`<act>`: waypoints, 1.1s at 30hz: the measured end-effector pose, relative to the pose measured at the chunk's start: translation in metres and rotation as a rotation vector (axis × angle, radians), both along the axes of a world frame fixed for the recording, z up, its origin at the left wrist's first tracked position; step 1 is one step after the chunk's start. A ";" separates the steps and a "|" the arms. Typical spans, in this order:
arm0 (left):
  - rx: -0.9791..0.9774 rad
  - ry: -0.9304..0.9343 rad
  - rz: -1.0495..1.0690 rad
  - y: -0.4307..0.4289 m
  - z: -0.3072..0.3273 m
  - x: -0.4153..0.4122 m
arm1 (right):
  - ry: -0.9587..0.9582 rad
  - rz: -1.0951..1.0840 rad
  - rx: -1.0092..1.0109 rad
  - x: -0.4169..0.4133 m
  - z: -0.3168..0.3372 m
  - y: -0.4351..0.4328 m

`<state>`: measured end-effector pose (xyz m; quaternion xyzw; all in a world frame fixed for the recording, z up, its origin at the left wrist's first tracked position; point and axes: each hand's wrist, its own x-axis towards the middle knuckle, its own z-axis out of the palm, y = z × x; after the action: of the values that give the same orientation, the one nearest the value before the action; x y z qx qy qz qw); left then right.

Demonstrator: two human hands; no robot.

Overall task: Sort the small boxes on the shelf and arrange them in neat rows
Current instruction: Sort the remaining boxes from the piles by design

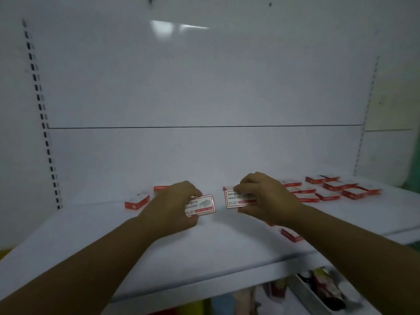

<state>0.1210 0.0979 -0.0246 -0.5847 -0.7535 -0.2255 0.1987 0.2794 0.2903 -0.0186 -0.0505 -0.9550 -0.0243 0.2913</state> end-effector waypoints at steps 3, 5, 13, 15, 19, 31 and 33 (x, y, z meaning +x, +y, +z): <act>0.040 -0.004 -0.042 0.034 -0.003 0.045 | 0.011 -0.040 -0.058 0.057 -0.003 0.028; 0.088 -0.017 -0.063 0.052 -0.005 0.067 | 0.024 -0.077 -0.107 0.087 -0.005 0.045; 0.097 -0.094 -0.145 0.134 -0.004 0.100 | 0.086 -0.127 -0.243 0.139 -0.013 0.114; 0.091 -0.112 -0.163 0.158 -0.003 0.097 | 0.087 -0.139 -0.266 0.138 -0.012 0.135; 0.059 -0.169 -0.200 0.205 -0.004 0.089 | 0.059 -0.181 -0.278 0.130 -0.005 0.180; -0.085 -0.200 -0.095 0.316 -0.012 0.089 | 0.014 -0.129 -0.272 0.117 -0.019 0.323; -0.138 -0.250 -0.043 0.328 -0.017 0.097 | -0.046 -0.070 -0.285 0.116 -0.022 0.345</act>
<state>0.2183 0.4259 -0.0417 -0.5804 -0.7734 -0.2483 0.0578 0.3950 0.6348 -0.0402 -0.1242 -0.9528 0.1000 0.2584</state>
